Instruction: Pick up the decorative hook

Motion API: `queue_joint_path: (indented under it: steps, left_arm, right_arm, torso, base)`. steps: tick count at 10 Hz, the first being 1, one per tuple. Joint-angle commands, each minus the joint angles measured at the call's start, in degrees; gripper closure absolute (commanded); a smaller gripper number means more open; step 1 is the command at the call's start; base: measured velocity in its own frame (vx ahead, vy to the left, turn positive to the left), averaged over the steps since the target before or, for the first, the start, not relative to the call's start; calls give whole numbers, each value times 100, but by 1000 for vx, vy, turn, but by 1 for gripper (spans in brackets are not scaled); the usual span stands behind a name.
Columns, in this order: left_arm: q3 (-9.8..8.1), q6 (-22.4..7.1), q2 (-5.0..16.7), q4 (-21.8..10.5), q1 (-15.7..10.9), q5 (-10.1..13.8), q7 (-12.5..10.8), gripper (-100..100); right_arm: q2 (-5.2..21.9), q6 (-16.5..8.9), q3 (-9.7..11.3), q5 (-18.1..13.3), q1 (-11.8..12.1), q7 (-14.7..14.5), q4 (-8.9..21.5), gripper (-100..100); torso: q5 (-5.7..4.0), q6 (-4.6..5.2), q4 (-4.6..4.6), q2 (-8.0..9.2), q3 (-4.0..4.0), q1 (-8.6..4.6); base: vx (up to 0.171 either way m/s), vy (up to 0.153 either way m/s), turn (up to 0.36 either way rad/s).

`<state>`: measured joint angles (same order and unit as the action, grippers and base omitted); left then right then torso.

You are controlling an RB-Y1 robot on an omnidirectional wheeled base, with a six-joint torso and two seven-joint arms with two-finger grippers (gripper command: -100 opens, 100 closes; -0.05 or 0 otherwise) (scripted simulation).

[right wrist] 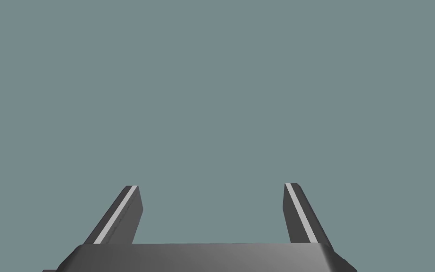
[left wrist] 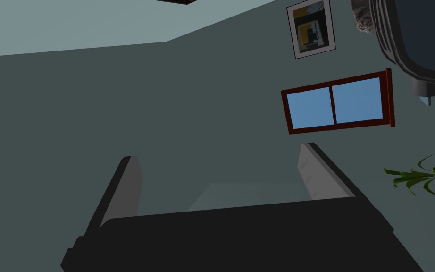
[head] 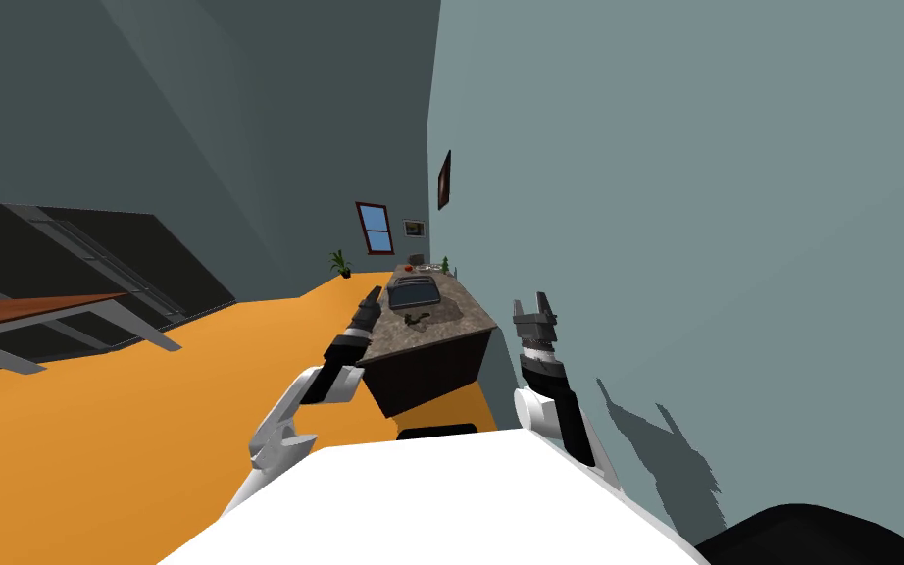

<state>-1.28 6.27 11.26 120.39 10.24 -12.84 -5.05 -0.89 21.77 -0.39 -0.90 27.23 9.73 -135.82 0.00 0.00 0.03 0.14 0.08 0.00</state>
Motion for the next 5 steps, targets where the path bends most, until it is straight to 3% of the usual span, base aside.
queue_joint_path:
  steps: [1,4,5]
  left_arm:
    - [-11,-217,-10,-132,-120,-43,-9,-100]
    - [-114,-730,50,-526,-521,-140,-106,-100]
    - [-114,-846,50,-526,-521,-140,-106,-100]
  right_arm:
    - [0,0,0,0,0,0,0,0]
    - [0,0,0,0,0,0,0,0]
    - [0,0,0,0,0,0,0,0]
  torso:
    - [0,0,0,0,0,0]
    - [0,-1,0,-2,-1,-3]
    - [0,0,0,-1,-1,-2]
  base:
    - [-35,0,-5]
    - [-39,-4,-13]
    - [-32,-2,-13]
